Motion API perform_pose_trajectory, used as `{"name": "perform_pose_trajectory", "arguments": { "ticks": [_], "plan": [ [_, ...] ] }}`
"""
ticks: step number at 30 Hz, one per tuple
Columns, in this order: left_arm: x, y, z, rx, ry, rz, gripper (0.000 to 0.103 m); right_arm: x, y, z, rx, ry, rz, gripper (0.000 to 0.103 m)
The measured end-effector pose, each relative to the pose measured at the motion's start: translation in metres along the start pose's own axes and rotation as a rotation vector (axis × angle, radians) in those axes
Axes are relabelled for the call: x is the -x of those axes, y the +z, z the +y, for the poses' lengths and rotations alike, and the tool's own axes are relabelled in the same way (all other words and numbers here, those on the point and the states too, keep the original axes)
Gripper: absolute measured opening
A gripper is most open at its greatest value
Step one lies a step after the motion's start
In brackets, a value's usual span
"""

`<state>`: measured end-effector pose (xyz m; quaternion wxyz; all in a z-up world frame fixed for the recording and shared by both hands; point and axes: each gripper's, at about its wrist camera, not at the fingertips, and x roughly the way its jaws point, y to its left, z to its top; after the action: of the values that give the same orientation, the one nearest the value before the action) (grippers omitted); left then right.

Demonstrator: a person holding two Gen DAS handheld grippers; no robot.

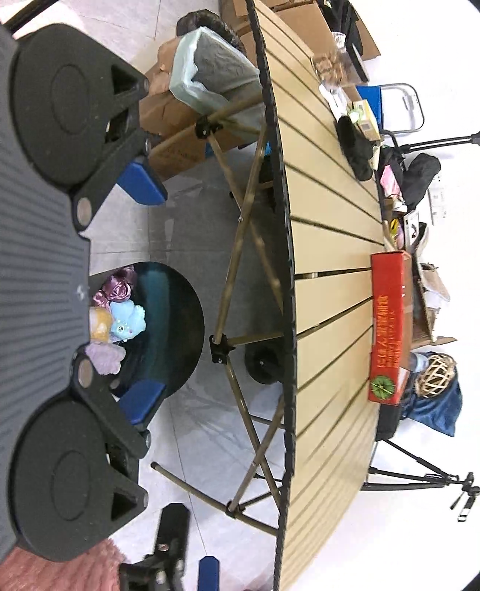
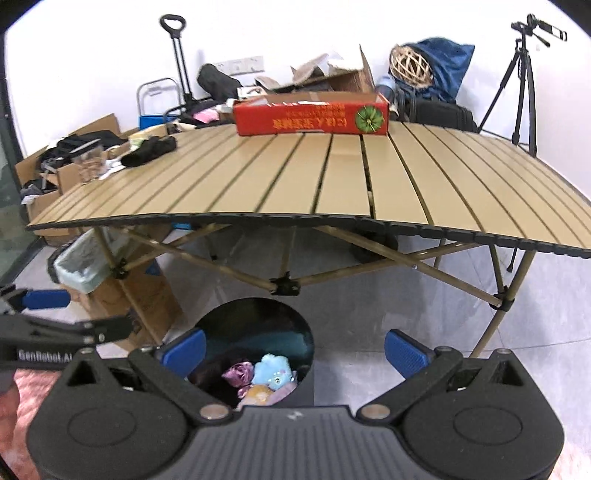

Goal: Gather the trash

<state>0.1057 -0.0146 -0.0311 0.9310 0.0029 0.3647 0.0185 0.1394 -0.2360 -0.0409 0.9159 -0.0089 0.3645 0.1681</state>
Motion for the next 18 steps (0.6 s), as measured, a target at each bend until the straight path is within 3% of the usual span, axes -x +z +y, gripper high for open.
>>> {"name": "perform_pose_trajectory", "arguments": {
  "ticks": [11, 18],
  "plan": [
    [0.063, -0.023, -0.003, -0.029, -0.050, -0.055, 0.103, 0.068, -0.032, 0.026, 0.025, 0.003, -0.054, 0.103],
    [0.082, -0.040, -0.002, -0.034, -0.024, -0.060, 0.103, 0.085, -0.052, 0.031, -0.011, -0.004, -0.033, 0.103]
  ]
}}
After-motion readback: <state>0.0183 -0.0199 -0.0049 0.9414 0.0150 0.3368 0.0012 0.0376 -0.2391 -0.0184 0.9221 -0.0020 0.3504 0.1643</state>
